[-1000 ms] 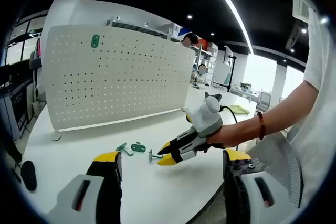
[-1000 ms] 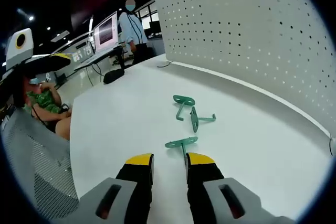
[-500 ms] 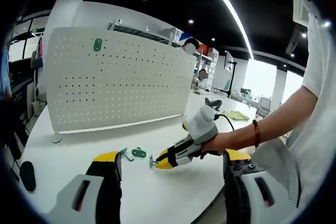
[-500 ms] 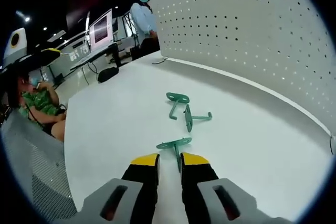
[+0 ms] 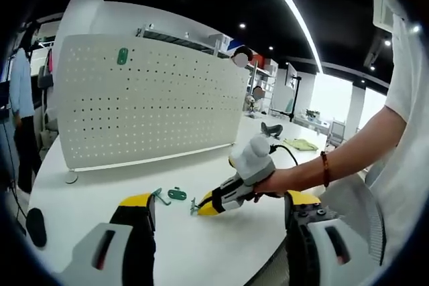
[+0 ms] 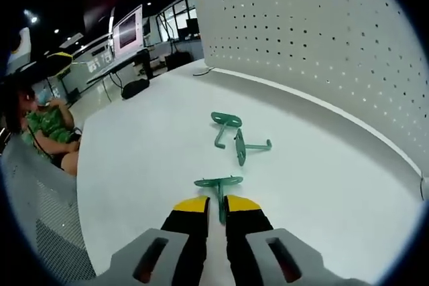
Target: Insert the hook assembly into the mounting plate slot until the hook locks in place.
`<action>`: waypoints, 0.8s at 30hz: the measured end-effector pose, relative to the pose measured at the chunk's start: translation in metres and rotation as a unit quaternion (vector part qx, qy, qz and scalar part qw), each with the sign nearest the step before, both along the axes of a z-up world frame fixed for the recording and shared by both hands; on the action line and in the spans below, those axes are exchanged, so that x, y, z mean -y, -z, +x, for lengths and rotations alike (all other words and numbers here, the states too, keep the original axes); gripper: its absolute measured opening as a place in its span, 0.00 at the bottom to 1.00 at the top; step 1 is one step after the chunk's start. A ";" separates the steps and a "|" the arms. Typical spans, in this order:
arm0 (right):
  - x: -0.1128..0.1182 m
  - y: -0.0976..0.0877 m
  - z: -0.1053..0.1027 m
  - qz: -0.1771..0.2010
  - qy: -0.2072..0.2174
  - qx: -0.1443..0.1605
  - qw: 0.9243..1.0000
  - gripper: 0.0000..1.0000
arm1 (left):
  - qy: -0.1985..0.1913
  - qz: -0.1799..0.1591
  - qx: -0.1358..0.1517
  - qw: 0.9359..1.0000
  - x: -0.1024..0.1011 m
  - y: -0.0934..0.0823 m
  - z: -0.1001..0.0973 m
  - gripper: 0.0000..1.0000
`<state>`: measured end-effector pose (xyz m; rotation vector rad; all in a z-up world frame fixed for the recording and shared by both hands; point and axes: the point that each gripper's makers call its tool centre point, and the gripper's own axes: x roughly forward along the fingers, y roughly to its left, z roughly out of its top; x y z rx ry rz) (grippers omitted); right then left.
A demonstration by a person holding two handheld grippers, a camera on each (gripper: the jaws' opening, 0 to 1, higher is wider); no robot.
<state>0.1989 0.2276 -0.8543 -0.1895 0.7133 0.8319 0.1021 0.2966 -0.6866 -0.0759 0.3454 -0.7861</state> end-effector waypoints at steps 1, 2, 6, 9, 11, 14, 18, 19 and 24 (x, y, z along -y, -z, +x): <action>0.001 0.000 0.000 -0.003 -0.001 0.003 1.000 0.06 | 0.000 0.001 0.000 1.000 0.000 0.000 0.000 0.81; 0.002 0.000 0.001 -0.005 0.001 0.004 1.000 0.03 | 0.000 0.000 0.001 1.000 0.000 -0.001 0.000 0.81; 0.002 0.001 0.002 -0.003 0.003 0.001 1.000 0.02 | -0.001 -0.001 0.003 1.000 0.002 -0.003 0.002 0.81; 0.004 0.000 0.002 -0.005 0.002 -0.001 1.000 0.02 | -0.002 -0.002 0.002 1.000 0.002 -0.002 0.003 0.81; 0.005 -0.003 0.003 0.000 0.006 -0.001 1.000 0.02 | -0.003 0.000 0.004 1.000 0.002 -0.002 0.003 0.81; 0.005 -0.005 0.001 0.000 0.005 -0.004 1.000 0.02 | -0.002 0.003 0.001 1.000 0.003 0.000 0.003 0.80; 0.007 -0.012 -0.001 0.004 0.002 0.001 1.000 0.02 | 0.001 0.002 -0.003 1.000 0.005 0.002 0.003 0.79; 0.007 -0.013 -0.001 0.002 0.000 0.005 1.000 0.02 | 0.001 0.002 -0.004 1.000 0.006 0.003 0.003 0.79; 0.007 -0.017 -0.006 -0.002 -0.006 0.005 1.000 0.02 | 0.004 0.006 -0.004 1.000 0.007 0.003 0.003 0.78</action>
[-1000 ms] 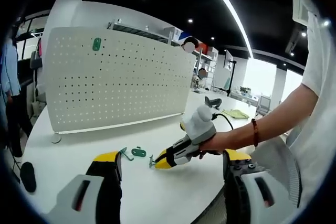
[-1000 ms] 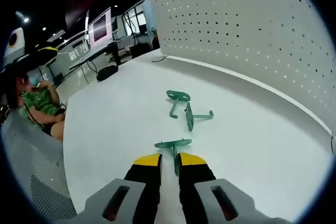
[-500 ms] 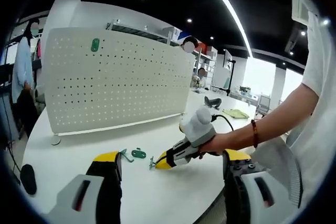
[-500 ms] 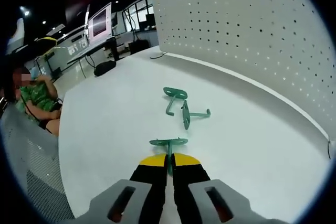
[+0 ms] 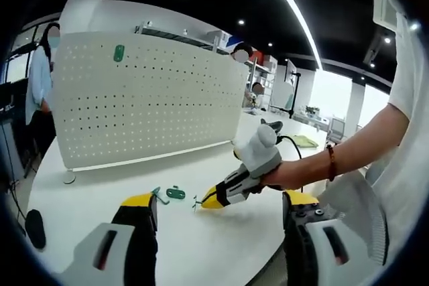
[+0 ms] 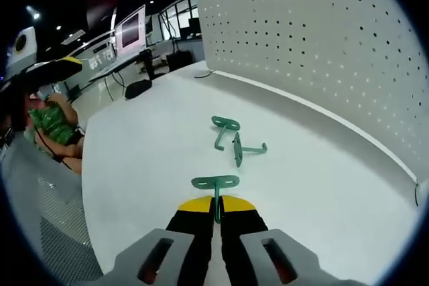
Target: Insert the hook assembly into the mounting plate slot until the hook locks in place.
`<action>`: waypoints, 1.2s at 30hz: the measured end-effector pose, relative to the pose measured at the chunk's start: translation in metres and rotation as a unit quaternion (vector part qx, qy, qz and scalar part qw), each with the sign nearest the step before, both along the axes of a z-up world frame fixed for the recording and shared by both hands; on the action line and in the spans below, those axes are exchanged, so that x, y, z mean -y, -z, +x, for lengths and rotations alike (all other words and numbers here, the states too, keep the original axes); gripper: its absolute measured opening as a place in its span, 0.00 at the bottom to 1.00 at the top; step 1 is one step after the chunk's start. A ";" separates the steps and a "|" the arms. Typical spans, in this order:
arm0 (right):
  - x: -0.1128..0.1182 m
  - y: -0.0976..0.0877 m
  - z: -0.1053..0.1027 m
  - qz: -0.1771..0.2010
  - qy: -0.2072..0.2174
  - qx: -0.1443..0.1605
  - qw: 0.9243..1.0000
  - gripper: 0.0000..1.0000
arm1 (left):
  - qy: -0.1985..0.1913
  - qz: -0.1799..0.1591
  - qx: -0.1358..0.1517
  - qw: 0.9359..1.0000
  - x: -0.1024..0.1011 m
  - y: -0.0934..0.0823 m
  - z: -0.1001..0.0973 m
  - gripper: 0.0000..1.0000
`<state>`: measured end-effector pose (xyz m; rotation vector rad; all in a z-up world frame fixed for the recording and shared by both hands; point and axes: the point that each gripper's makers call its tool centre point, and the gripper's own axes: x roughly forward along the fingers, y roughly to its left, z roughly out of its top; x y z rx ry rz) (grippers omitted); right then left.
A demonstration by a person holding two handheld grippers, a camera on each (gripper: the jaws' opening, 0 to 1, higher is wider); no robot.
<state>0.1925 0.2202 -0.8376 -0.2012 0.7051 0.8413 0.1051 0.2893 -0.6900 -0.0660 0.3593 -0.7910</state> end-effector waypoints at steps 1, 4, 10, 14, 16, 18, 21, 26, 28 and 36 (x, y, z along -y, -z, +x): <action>0.000 0.000 -0.001 0.000 0.000 0.000 1.000 0.02 | -0.001 -0.003 0.000 1.000 0.000 -0.001 0.000 0.78; 0.000 0.000 -0.004 -0.001 -0.001 -0.004 1.000 0.02 | -0.002 -0.004 0.000 1.000 0.000 -0.001 0.000 0.78; 0.000 -0.003 -0.007 0.000 -0.001 -0.005 1.000 0.02 | -0.002 -0.004 0.002 1.000 0.002 -0.002 0.000 0.77; 0.001 -0.008 -0.011 -0.003 -0.004 -0.002 1.000 0.02 | -0.002 -0.004 0.000 1.000 0.003 -0.001 0.000 0.75; 0.002 -0.009 -0.013 -0.004 -0.004 -0.003 1.000 0.02 | -0.003 -0.009 -0.001 1.000 0.003 -0.002 0.000 0.73; 0.002 -0.012 -0.015 0.002 -0.001 -0.005 1.000 0.02 | 0.000 -0.007 -0.005 1.000 0.004 0.000 -0.001 0.71; 0.001 -0.015 -0.019 0.009 0.004 -0.015 1.000 0.02 | 0.002 -0.004 -0.004 1.000 0.005 0.001 -0.002 0.71; -0.001 -0.019 -0.026 0.007 -0.001 -0.011 1.000 0.02 | 0.002 -0.005 -0.004 1.000 0.006 0.000 -0.002 0.70; -0.001 -0.022 -0.028 0.008 0.000 -0.009 1.000 0.02 | 0.003 -0.003 -0.004 1.000 0.006 0.001 -0.002 0.69; -0.001 -0.038 -0.035 0.026 0.007 -0.010 1.000 0.02 | 0.006 0.004 -0.008 1.000 0.008 0.005 -0.003 0.68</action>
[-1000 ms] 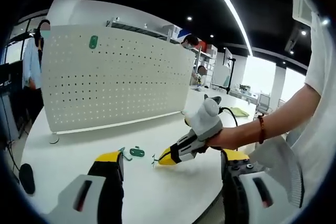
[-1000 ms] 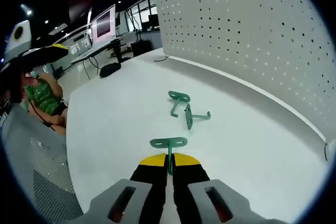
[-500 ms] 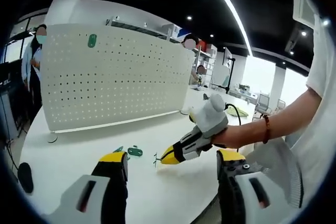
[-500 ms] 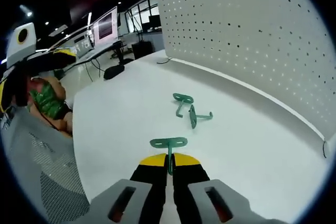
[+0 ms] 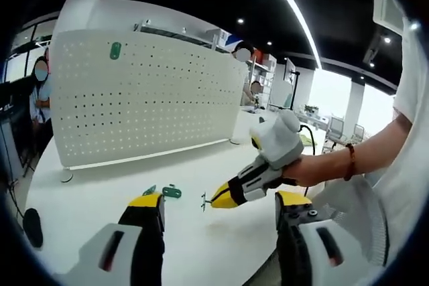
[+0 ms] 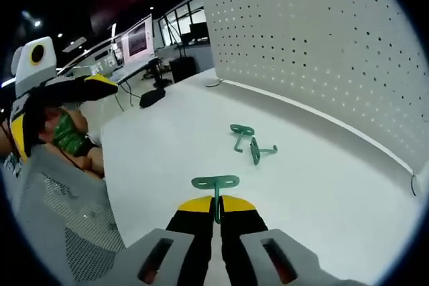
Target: Insert the hook assembly into the mounting plate slot until the hook locks in place.
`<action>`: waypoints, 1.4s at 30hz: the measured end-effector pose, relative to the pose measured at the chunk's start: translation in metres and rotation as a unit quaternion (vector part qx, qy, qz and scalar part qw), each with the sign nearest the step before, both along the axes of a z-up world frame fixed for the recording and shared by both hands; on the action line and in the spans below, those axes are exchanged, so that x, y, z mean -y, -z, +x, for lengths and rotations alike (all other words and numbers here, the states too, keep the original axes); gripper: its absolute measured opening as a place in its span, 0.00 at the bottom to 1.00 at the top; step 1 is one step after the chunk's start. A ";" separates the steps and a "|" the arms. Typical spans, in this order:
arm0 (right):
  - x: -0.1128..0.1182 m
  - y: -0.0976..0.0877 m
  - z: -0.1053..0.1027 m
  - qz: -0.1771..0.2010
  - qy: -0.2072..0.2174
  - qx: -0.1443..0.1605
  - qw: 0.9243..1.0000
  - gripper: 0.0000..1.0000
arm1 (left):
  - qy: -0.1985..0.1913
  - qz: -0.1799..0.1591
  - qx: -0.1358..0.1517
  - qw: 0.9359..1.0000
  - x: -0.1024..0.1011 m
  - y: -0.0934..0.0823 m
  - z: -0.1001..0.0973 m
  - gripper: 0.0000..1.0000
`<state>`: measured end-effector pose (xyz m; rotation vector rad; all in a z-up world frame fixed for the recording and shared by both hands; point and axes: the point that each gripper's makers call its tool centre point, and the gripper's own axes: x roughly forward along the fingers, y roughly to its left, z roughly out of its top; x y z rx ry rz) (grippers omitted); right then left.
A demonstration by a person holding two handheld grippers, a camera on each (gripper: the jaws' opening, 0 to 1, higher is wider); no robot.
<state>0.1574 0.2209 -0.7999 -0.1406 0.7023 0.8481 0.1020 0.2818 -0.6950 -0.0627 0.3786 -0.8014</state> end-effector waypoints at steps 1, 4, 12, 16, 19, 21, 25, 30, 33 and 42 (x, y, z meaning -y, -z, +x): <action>0.000 -0.002 0.000 0.002 0.001 0.001 1.000 0.02 | 0.001 0.000 -0.001 1.000 0.000 0.000 0.000 0.67; 0.000 -0.009 -0.004 0.009 0.005 -0.003 1.000 0.02 | 0.002 0.001 0.000 1.000 0.001 0.000 0.001 0.66; -0.001 -0.034 -0.010 0.022 0.007 0.019 1.000 0.02 | 0.007 0.010 -0.002 1.000 0.004 0.003 0.001 0.64; -0.004 -0.047 -0.013 0.023 0.005 0.025 0.999 0.02 | 0.008 0.012 -0.001 1.000 0.005 0.003 0.003 0.60; -0.008 -0.053 -0.015 0.027 0.001 0.029 0.999 0.02 | 0.009 0.014 0.001 1.000 0.007 0.003 0.003 0.58; -0.010 -0.056 -0.017 0.027 -0.001 0.030 0.999 0.02 | 0.010 0.014 0.004 1.000 0.008 0.002 0.004 0.56; -0.014 -0.061 -0.023 0.022 -0.007 0.034 0.999 0.02 | 0.007 0.014 0.007 1.000 0.008 0.001 0.005 0.53; -0.020 -0.070 -0.028 0.029 -0.013 0.039 0.999 0.02 | 0.003 0.021 0.004 1.000 0.007 0.004 0.007 0.46; -0.023 -0.075 -0.030 0.033 -0.017 0.041 0.998 0.02 | 0.003 0.024 0.003 1.000 0.007 0.005 0.008 0.41; -0.025 -0.085 -0.034 0.039 -0.024 0.049 0.998 0.02 | 0.007 0.040 0.009 0.999 0.010 0.008 0.010 0.32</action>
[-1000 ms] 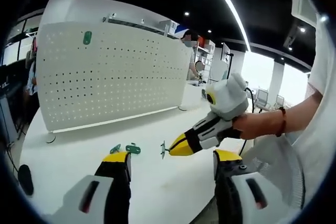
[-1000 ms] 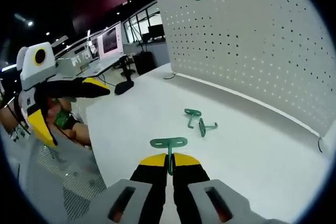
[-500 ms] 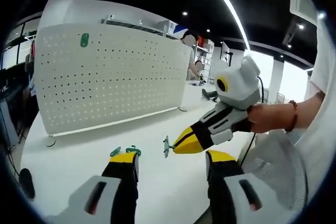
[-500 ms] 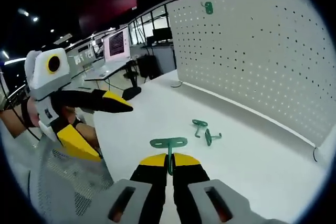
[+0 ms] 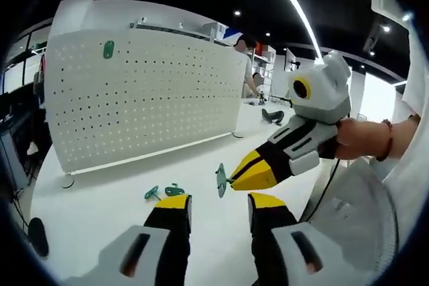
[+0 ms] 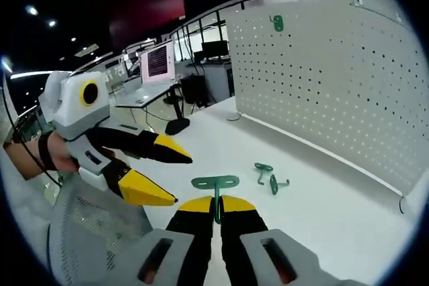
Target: Insert the hook assembly into the mounting plate slot until the hook locks in place.
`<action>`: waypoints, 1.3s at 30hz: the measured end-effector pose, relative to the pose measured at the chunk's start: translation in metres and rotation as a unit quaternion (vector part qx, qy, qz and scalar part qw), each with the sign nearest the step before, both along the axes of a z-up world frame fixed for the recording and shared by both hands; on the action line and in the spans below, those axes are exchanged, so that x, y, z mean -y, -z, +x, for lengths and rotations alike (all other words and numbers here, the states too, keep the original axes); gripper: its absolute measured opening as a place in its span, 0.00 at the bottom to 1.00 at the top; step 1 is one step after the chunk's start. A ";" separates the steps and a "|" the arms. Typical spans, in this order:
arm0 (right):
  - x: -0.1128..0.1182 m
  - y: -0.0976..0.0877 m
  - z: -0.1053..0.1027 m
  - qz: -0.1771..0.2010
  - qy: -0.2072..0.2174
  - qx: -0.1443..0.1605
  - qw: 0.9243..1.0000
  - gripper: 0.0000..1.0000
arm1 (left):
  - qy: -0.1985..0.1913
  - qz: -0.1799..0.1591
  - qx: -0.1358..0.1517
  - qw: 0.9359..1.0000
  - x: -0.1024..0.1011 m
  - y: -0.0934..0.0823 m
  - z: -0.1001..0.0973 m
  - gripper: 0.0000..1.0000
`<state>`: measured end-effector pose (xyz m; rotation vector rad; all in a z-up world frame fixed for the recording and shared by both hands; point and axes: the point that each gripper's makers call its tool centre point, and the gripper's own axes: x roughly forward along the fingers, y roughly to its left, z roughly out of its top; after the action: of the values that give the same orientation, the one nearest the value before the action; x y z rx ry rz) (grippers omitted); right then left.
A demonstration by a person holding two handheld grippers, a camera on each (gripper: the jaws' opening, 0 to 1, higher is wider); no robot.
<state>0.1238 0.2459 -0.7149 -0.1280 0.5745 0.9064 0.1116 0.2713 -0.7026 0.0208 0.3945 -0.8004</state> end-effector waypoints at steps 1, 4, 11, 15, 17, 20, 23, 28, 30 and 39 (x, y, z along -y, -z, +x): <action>-0.001 -0.001 0.000 0.000 -0.002 0.001 1.000 0.02 | 0.000 0.004 0.002 1.000 0.000 0.000 0.000 0.31; -0.002 -0.003 -0.002 -0.003 -0.006 0.003 1.000 0.02 | -0.006 0.015 0.010 1.000 -0.001 0.000 0.003 0.26; -0.004 -0.005 -0.005 0.001 -0.011 0.003 1.000 0.02 | -0.012 0.013 0.019 1.000 -0.001 -0.004 0.006 0.16; -0.006 -0.007 -0.006 0.003 -0.013 0.004 1.000 0.02 | -0.006 0.012 0.018 1.000 0.001 -0.004 0.004 0.12; -0.008 -0.007 -0.007 0.003 -0.016 0.003 1.000 0.02 | -0.006 0.012 0.022 1.000 0.002 -0.004 0.004 0.12; -0.011 -0.007 -0.010 0.003 -0.021 0.002 1.000 0.02 | -0.003 0.015 0.022 1.000 0.003 -0.004 0.004 0.09; -0.012 -0.007 -0.011 0.003 -0.023 0.002 1.000 0.02 | -0.002 0.012 0.023 1.000 0.003 -0.005 0.003 0.07; -0.014 -0.007 -0.013 0.001 -0.031 -0.001 1.000 0.02 | 0.001 0.013 0.022 1.000 0.004 -0.004 0.002 0.06; -0.014 -0.007 -0.014 0.002 -0.033 -0.002 0.999 0.02 | 0.001 0.012 0.021 1.000 0.004 -0.004 0.002 0.06; -0.019 -0.011 -0.019 0.014 -0.062 0.006 0.998 0.04 | -0.002 0.018 0.019 1.000 0.001 -0.003 0.002 0.04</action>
<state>0.1049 0.2646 -0.7037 -0.1446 0.5468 1.0331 0.1131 0.2702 -0.6993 0.0678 0.3726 -0.7871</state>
